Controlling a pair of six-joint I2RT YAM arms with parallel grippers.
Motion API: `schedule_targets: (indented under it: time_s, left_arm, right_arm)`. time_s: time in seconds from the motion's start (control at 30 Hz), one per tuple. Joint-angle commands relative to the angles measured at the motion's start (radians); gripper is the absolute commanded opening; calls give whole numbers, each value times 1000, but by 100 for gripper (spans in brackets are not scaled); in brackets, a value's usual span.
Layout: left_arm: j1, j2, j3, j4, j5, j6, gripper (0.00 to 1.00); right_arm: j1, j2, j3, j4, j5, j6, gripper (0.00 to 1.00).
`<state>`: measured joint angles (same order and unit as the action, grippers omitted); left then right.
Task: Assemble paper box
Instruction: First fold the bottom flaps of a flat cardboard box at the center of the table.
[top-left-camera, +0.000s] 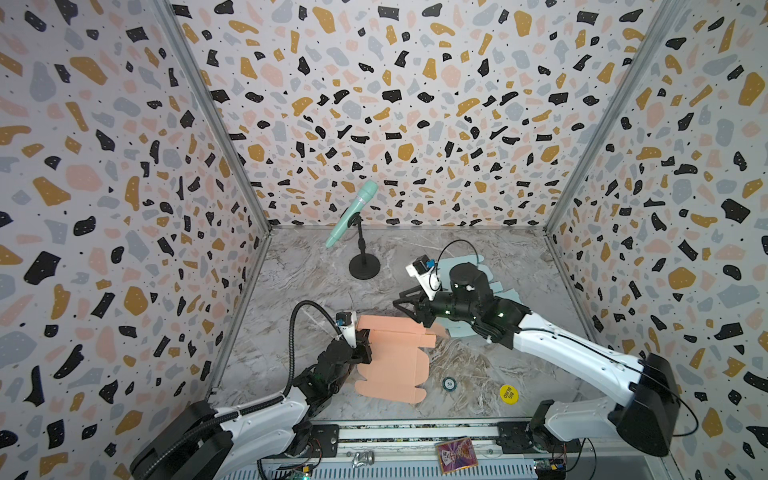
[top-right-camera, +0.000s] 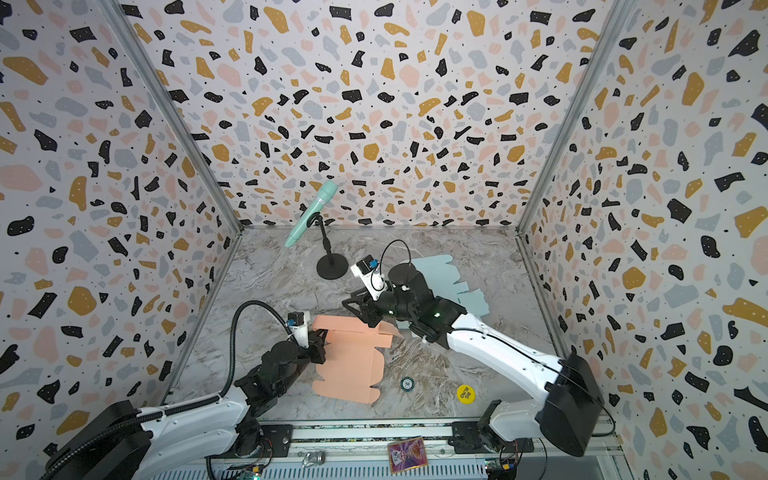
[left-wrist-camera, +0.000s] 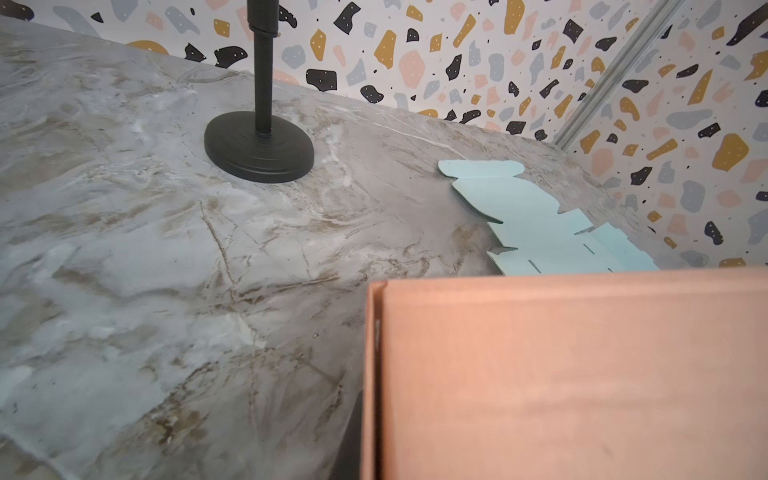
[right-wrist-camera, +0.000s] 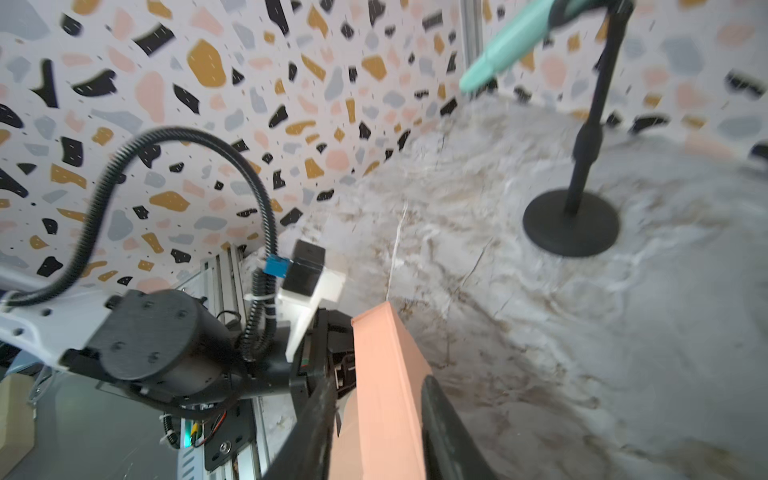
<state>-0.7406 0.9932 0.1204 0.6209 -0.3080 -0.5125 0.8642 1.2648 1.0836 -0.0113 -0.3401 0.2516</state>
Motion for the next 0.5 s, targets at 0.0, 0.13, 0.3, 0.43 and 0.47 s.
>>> schedule_targets:
  time_s: [0.0,0.13,0.3,0.43,0.47]
  left_arm:
    - [1,-10,57,-67,-34,-80,5]
    - [1,-20,98,-123,-66,-138,4]
    - [1,-24,143,-208,-106,-169,3]
    - [1,-27,158,-223,-99,-169,3]
    - [1,-29,159,-225,-96,-168,2]
  right_arm:
    - [16,-86,66,-126,109,-76,25]
    - [67,-95,118,-262,265,-94,2]
    - [102,-65,116,-334,360,-80,0]
    - [114,-20,96,-355,413,-72,0]
    - [114,-14,84,-346,414,-67,0]
